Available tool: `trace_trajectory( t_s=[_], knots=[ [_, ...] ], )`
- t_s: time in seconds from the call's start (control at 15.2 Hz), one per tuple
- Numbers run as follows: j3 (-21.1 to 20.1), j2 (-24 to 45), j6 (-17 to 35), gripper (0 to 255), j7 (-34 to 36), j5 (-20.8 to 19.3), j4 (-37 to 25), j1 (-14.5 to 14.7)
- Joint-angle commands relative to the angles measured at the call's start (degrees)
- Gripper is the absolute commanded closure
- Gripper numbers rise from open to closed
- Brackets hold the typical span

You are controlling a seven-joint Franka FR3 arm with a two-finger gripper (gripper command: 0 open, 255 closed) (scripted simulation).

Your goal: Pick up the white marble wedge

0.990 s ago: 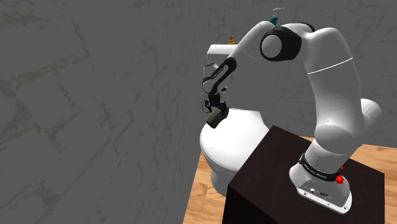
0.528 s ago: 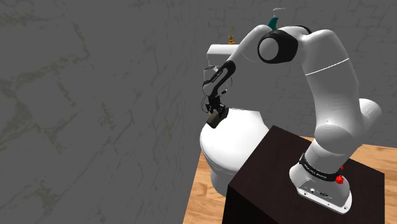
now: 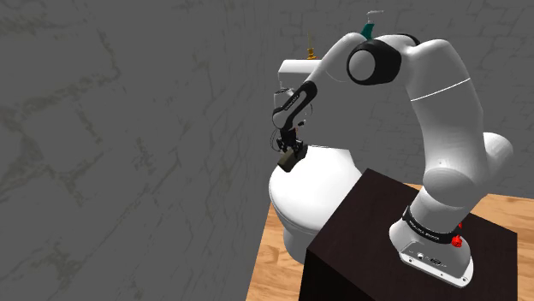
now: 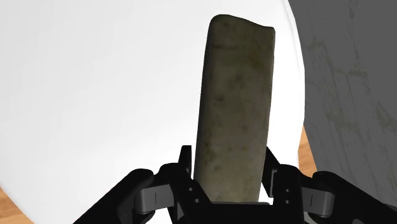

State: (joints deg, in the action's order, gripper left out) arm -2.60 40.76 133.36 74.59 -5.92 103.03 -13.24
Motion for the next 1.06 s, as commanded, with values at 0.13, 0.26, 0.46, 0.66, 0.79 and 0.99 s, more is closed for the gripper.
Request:
trace_trajectory(
  t_s=[0.13, 0.26, 0.46, 0.66, 0.79, 0.99],
  knots=[
    [-0.1, -2.2, -1.6, 255, -0.1, 0.2, 0.6, -0.1],
    [-0.2, -3.4, -2.6, 255, -0.2, 0.2, 0.8, -0.1],
    [-0.3, -5.2, -4.0, 255, -0.4, 0.4, 1.1, -0.2],
    [-0.4, -6.9, -5.6, 255, -0.5, 0.5, 1.2, -0.2],
    [-0.5, -8.0, -6.6, 255, -0.6, 0.6, 1.3, -0.3],
    [-0.5, -8.6, -7.3, 255, -0.7, 0.7, 1.3, -0.3]
  ],
)
